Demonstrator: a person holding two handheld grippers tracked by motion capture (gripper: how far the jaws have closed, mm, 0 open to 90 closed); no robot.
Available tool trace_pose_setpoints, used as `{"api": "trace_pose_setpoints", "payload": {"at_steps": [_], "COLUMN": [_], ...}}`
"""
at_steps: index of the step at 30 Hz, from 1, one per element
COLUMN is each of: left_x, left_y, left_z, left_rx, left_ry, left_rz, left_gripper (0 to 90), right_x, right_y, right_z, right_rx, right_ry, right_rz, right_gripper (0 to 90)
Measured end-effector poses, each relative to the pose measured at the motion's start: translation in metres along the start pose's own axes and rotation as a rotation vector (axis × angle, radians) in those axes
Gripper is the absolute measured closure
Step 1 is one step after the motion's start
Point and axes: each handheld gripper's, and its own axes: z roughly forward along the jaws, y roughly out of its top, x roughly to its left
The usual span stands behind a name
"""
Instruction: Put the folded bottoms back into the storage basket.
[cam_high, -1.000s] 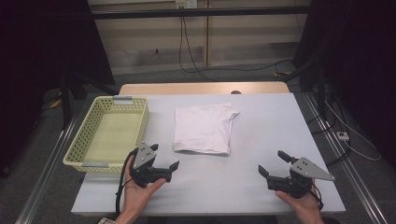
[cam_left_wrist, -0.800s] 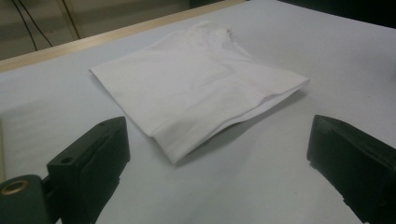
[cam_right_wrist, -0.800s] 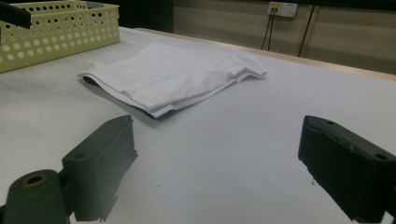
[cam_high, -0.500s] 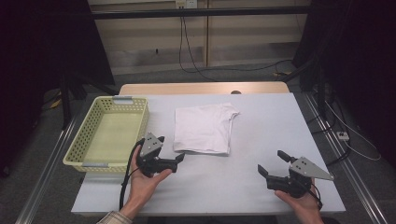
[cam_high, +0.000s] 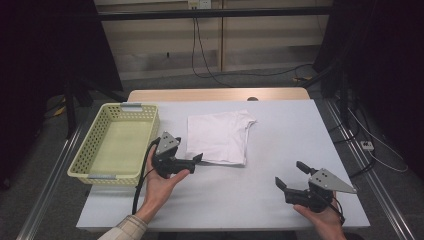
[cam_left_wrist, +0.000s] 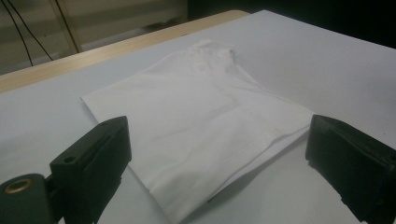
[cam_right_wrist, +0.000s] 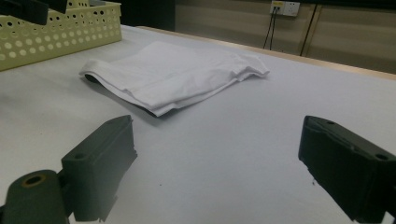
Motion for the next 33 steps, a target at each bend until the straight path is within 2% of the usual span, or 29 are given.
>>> {"api": "trace_pose_setpoints", "payload": {"at_steps": [9,11,13,16,19,22,23,24,27,29,31,33], "left_x": [-0.001,-0.001,-0.002,-0.003,-0.002,-0.001,-0.001,0.001,0.004,0.003,0.0,0.0], "left_y": [0.014,0.016,0.019,0.024,0.029,0.032,0.033,0.035,0.038,0.039,0.04,0.04], "left_z": [0.02,0.023,0.024,0.029,0.036,0.039,0.041,0.045,0.052,0.054,0.059,0.061], "left_rx": [0.012,0.017,-0.013,-0.013,0.004,0.002,-0.005,-0.011,0.01,0.024,0.042,0.053], "left_ry": [-0.007,-0.024,-0.035,-0.019,-0.018,-0.02,-0.012,-0.015,-0.025,-0.023,-0.046,-0.041], "left_rz": [0.006,-0.005,-0.022,0.003,-0.018,-0.015,-0.003,-0.013,-0.046,-0.04,-0.048,-0.041], "left_gripper": [6.6,7.0,9.0,9.0,7.2,8.0,9.4,9.6,8.3,7.7,8.2,8.7], "right_x": [-0.001,0.0,0.0,-0.001,-0.001,-0.001,-0.001,-0.001,-0.001,-0.001,-0.001,-0.001], "right_y": [0.0,0.0,0.0,0.0,0.0,0.0,0.0,0.0,0.0,0.0,0.0,-0.001], "right_z": [0.0,0.0,0.0,-0.001,0.0,0.0,0.0,0.0,0.0,0.0,0.0,0.0], "right_rx": [0.003,0.001,0.0,0.0,0.001,0.0,0.001,0.003,0.003,0.003,0.004,0.009], "right_ry": [0.003,0.002,-0.004,-0.008,-0.007,-0.009,-0.009,-0.008,-0.006,-0.007,-0.005,-0.005], "right_rz": [0.0,-0.001,0.002,0.004,0.003,0.005,0.006,0.004,0.003,0.004,0.006,0.005], "right_gripper": [10.6,10.6,10.5,10.5,10.5,10.5,10.5,10.5,10.5,10.5,10.5,10.5]}}
